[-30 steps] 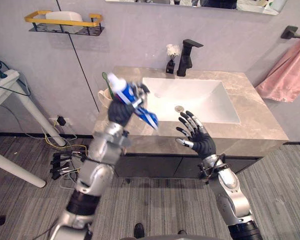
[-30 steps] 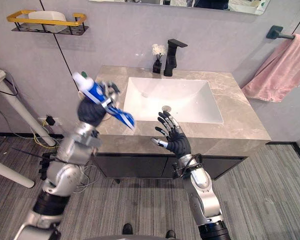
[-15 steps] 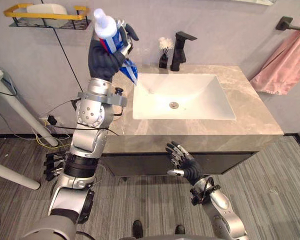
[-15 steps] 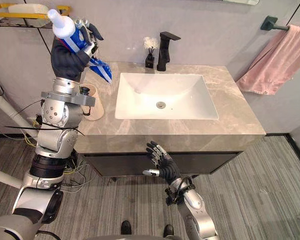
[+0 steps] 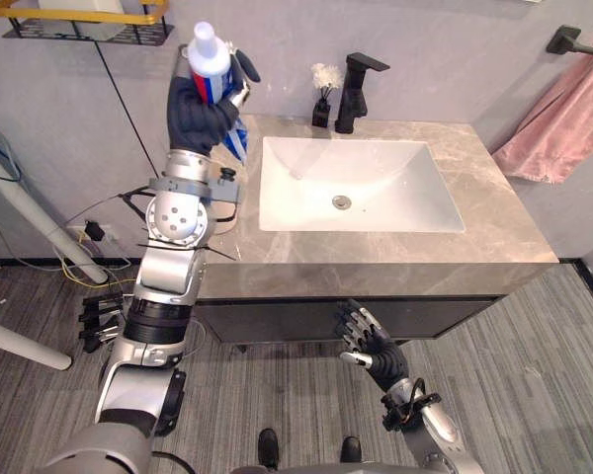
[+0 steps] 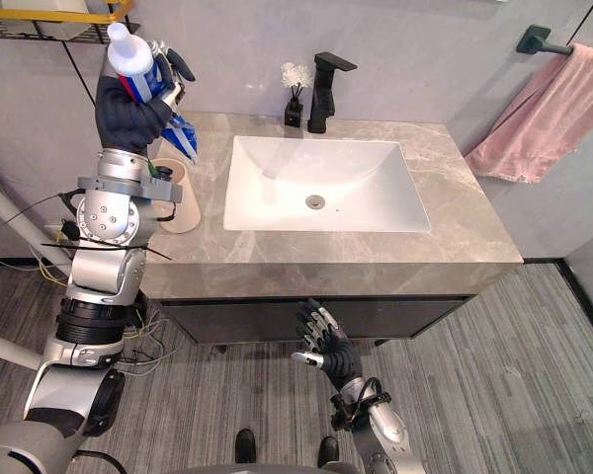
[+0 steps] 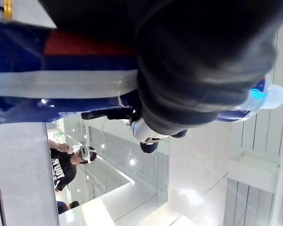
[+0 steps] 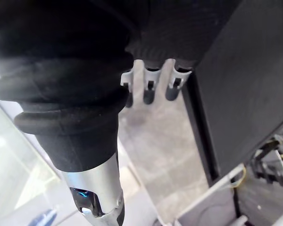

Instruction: Organize washtable

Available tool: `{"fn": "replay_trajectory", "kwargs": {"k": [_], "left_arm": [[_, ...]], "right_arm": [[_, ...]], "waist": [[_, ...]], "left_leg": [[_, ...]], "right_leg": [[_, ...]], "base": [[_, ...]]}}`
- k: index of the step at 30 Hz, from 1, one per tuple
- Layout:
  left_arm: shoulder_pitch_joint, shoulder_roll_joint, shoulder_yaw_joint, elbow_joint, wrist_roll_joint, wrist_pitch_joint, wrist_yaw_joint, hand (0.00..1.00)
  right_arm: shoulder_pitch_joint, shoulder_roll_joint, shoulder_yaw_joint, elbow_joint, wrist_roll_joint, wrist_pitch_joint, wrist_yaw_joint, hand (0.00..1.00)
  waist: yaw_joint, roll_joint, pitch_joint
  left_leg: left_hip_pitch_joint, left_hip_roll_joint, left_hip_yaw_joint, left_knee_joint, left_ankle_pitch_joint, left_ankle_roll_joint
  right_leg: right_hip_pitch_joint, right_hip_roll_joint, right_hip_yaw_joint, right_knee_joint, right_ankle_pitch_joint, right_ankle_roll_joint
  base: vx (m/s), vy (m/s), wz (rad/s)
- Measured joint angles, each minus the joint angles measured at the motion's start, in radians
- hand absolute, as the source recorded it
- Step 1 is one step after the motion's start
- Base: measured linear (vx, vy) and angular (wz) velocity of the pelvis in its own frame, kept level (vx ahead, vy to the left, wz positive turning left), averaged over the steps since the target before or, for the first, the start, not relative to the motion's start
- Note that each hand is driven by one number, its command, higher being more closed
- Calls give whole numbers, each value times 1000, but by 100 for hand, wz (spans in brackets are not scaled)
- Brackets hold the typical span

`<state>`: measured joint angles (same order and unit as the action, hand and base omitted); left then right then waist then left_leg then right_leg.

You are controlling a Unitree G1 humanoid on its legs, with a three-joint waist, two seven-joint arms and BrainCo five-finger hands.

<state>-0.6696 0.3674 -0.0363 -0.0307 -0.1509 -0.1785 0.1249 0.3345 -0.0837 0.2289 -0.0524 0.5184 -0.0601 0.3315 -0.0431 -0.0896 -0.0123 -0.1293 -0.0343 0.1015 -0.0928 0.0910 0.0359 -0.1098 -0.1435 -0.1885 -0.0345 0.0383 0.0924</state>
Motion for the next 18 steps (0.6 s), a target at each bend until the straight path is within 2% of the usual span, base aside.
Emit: {"fn": "replay_trajectory", "kwargs": {"k": [5,18], "left_arm": [[1,2,14,2,17,0,11,100],[45,0,95,6,47,-5,57,100]], "right_arm": [[6,1,-47,0,0,-5,-1,0],[6,3,-75,-6,0,-12,-6,0]], "waist": [[1,-21,10],[-2,-40,56]], "left_leg": [[-5,0,1,0,0,0],[-33,2,21,0,-5,-2]], "right_leg": [[0,0,-1,0,2,-1],[-42,2,21,14,3,-2]], "base": [[45,4,1],[22,4,-4]]}}
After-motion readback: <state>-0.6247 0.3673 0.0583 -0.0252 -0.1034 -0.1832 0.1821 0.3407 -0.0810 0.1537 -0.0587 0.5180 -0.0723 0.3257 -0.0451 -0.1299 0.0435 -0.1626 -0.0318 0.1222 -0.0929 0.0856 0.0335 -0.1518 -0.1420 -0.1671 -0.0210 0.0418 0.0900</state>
